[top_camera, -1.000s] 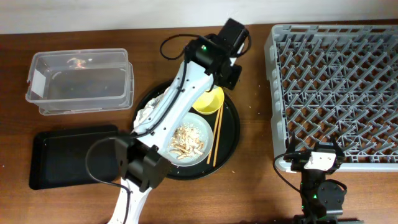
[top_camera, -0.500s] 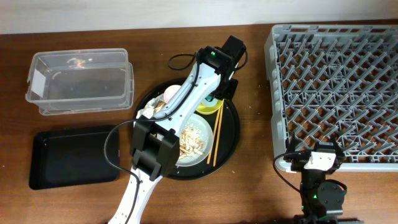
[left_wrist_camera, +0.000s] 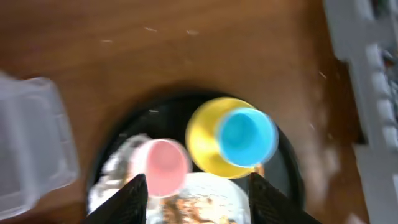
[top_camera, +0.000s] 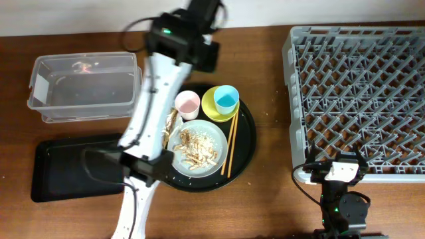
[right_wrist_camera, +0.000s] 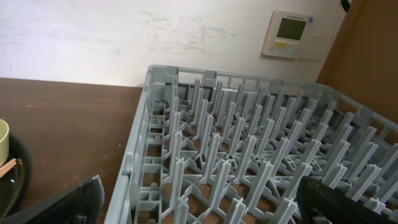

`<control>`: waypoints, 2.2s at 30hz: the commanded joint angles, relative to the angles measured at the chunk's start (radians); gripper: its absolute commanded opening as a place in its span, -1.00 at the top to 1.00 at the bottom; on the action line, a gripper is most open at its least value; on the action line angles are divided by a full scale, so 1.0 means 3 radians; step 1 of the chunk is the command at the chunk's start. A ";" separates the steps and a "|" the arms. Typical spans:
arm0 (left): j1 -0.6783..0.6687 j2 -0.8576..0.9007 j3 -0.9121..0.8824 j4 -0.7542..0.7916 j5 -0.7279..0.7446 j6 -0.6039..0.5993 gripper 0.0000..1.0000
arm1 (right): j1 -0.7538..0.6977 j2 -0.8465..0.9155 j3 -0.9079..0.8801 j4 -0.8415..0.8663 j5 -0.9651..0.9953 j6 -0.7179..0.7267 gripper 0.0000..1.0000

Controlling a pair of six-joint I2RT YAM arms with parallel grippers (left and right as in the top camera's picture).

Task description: Sort waste into correct bins and load items into the dishwasher rack

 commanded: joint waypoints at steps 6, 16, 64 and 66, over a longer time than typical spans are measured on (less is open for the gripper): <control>0.1016 -0.0126 -0.0608 -0.0014 0.0275 0.0028 -0.52 | -0.0022 -0.0019 -0.0018 -0.0025 0.0053 0.0014 -0.97; 0.1345 -0.1003 -0.2279 -0.0013 0.0142 -0.0807 -0.99 | 0.0029 -0.0019 -0.0018 -0.0025 0.0053 0.0014 -0.97; 0.1942 -0.2163 -0.4295 0.1902 -0.0469 -0.0778 0.90 | 0.0029 -0.0019 -0.0018 -0.0024 0.0053 0.0014 -0.97; 0.2257 -0.2116 -0.4302 0.2291 -0.0584 -0.0776 0.98 | 0.0029 -0.0019 -0.0018 -0.0025 0.0053 0.0014 -0.97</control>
